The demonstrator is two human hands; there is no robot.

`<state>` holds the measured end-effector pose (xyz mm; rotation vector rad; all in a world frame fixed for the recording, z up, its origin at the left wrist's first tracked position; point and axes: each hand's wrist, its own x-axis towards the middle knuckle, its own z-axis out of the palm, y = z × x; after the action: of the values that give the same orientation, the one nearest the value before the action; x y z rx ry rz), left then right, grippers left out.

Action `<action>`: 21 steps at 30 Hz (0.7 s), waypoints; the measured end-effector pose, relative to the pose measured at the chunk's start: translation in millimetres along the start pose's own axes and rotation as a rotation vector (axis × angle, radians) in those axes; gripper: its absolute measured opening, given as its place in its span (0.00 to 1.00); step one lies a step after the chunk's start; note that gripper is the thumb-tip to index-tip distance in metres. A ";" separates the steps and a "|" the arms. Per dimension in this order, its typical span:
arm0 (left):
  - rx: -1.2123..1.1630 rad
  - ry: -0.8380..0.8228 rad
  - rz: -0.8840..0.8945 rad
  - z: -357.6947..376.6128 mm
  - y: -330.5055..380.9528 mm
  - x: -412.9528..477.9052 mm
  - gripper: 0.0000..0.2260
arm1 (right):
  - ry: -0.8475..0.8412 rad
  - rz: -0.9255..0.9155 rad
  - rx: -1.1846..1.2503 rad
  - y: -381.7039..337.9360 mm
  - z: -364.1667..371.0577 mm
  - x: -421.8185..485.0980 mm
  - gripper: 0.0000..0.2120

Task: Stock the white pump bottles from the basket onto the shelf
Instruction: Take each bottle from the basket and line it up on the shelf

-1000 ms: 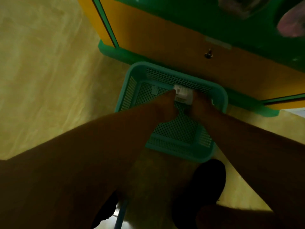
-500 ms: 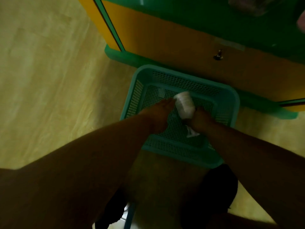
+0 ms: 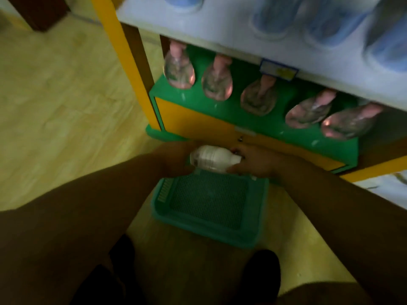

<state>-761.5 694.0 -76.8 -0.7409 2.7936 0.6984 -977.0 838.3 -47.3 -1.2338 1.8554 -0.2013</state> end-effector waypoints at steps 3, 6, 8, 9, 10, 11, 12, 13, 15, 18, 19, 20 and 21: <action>-0.096 0.169 0.131 -40.3 24.8 -11.4 0.33 | 0.107 -0.062 -0.129 -31.8 -40.9 -41.6 0.30; -0.175 0.282 0.229 -78.7 53.2 -23.6 0.30 | 0.166 -0.078 -0.256 -61.6 -75.4 -84.1 0.31; -0.264 0.375 0.284 -103.0 71.7 -34.9 0.29 | 0.231 -0.089 -0.291 -82.4 -96.5 -112.6 0.32; -0.309 0.419 0.324 -114.3 79.4 -40.1 0.28 | 0.277 -0.104 -0.295 -92.4 -107.0 -126.4 0.33; -0.344 0.454 0.355 -125.5 86.2 -45.4 0.29 | 0.315 -0.114 -0.282 -101.5 -117.1 -140.0 0.33; -0.375 0.481 0.377 -136.6 92.4 -50.5 0.29 | 0.351 -0.112 -0.266 -109.3 -127.5 -154.2 0.32; -0.401 0.503 0.388 -147.8 98.3 -55.1 0.29 | 0.387 -0.112 -0.228 -116.2 -136.7 -168.2 0.29; -0.419 0.526 0.383 -158.8 104.3 -59.3 0.30 | 0.420 -0.121 -0.134 -120.9 -146.3 -182.1 0.25; -0.439 0.580 0.338 -177.9 118.1 -69.2 0.29 | 0.457 -0.193 0.284 -125.7 -160.6 -208.4 0.19; -0.648 0.648 0.313 -197.9 138.8 -80.6 0.26 | 0.400 -0.355 0.950 -131.9 -168.2 -238.7 0.30; -0.724 0.663 0.314 -204.2 147.2 -82.7 0.25 | 0.400 -0.387 0.991 -134.1 -165.7 -244.5 0.32; -0.782 0.672 0.312 -210.6 156.0 -84.0 0.25 | 0.405 -0.415 0.985 -137.5 -161.2 -247.2 0.31; -0.839 0.668 0.315 -216.8 165.4 -84.6 0.25 | 0.426 -0.438 0.955 -141.4 -156.7 -248.5 0.29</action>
<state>-780.9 752.8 201.9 -0.7407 3.1752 2.0965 -965.8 920.9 267.9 -0.8989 1.4446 -1.4909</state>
